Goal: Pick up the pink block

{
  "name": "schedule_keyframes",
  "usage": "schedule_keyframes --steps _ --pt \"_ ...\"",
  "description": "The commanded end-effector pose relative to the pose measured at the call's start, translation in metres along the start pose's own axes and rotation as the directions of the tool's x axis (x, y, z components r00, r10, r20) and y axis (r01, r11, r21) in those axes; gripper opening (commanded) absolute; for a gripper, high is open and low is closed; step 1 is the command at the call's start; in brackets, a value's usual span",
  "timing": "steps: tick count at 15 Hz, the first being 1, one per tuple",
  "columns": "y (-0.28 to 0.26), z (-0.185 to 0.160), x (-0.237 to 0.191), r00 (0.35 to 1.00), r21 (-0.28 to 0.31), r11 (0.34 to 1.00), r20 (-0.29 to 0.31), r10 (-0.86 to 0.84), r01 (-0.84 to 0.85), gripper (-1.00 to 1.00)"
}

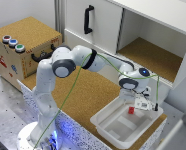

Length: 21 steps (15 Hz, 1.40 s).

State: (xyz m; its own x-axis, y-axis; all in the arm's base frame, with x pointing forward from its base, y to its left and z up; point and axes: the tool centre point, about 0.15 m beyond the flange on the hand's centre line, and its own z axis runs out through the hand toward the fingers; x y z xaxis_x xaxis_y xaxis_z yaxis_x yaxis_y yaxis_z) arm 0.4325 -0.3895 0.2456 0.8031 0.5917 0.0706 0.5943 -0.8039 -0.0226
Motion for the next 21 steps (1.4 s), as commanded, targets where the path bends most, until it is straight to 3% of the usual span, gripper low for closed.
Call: schedule_keyframes --steps 1,5,6,17,21 --pt "0.012 0.028 0.010 0.997 -0.007 1.000 0.075 -0.016 0.016 1.00" --pt "0.011 0.036 0.005 0.996 -0.007 1.000 0.088 0.005 -0.004 1.00" --pt "0.010 0.037 0.006 0.996 -0.010 1.000 0.089 0.008 -0.007 -1.00" --pt "0.012 0.043 0.015 0.994 -0.030 0.997 0.082 0.066 -0.064 -1.00" --pt "0.003 -0.010 0.013 0.992 -0.031 0.992 0.031 0.120 -0.119 -1.00"
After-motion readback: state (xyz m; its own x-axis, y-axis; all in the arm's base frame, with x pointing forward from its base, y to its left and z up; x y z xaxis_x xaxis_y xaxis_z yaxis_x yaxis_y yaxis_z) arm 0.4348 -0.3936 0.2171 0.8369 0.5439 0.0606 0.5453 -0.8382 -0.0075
